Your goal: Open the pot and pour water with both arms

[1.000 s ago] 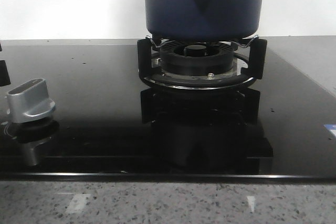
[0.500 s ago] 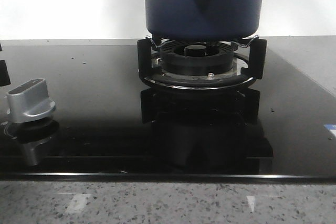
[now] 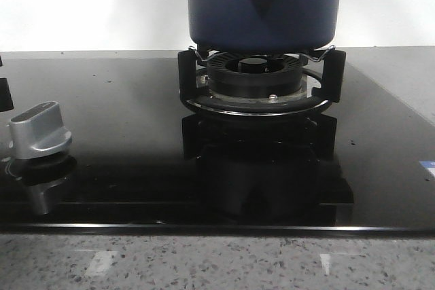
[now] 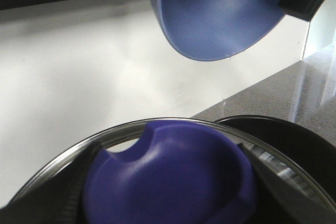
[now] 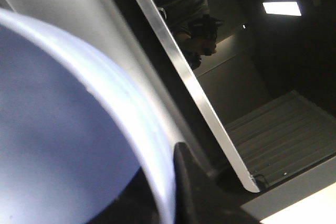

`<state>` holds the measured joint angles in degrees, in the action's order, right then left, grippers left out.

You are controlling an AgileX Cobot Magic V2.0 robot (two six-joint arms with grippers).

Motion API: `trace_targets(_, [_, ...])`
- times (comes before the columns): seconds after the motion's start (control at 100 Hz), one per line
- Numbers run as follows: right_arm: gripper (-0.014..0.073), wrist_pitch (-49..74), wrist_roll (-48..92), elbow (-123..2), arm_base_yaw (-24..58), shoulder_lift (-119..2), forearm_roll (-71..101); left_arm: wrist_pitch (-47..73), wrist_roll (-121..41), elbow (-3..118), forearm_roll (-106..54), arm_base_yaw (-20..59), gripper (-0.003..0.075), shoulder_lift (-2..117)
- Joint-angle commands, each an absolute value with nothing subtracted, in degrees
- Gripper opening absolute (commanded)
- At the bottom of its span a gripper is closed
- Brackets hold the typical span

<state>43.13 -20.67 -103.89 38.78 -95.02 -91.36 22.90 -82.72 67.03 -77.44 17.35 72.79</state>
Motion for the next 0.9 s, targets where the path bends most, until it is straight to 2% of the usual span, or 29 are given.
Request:
trace_targets(0.0, [-0.0055,45.1,-21.52,-106.02,38.74,-92.36,-91.71,22.11,-82.44,69.04,-80.13,17.26,0.0316,70.59])
trace_targets(0.2, [-0.0056,56.6,-23.85,-106.02,37.5,-92.36,-73.02,22.11,-82.44,69.04,-80.8,17.26,0.0316,70.59])
trace_targets(0.41, [-0.0056,58.46,-25.95,-106.02,30.91,-89.83,-53.0,22.41,-82.44,69.04,-81.48,17.26,0.0316,70.59])
trace_targets(0.55, [-0.0057,59.47,-26.09,-106.02,20.73,-85.36,-38.66,23.11,-82.44,69.04,-82.24,17.26,0.0316,70.59])
trace_targets(0.75, [-0.006,65.52,-18.05,-105.8,-3.53,-82.85,-8.42,23.97,-82.44,69.04,-83.76,18.05,0.0316,71.35])
trace_targets(0.89, [-0.006,70.29,-13.84,-100.99,-13.37,-83.4,1.52,25.31,-82.44,69.04,-83.76,19.8,0.0316,72.2])
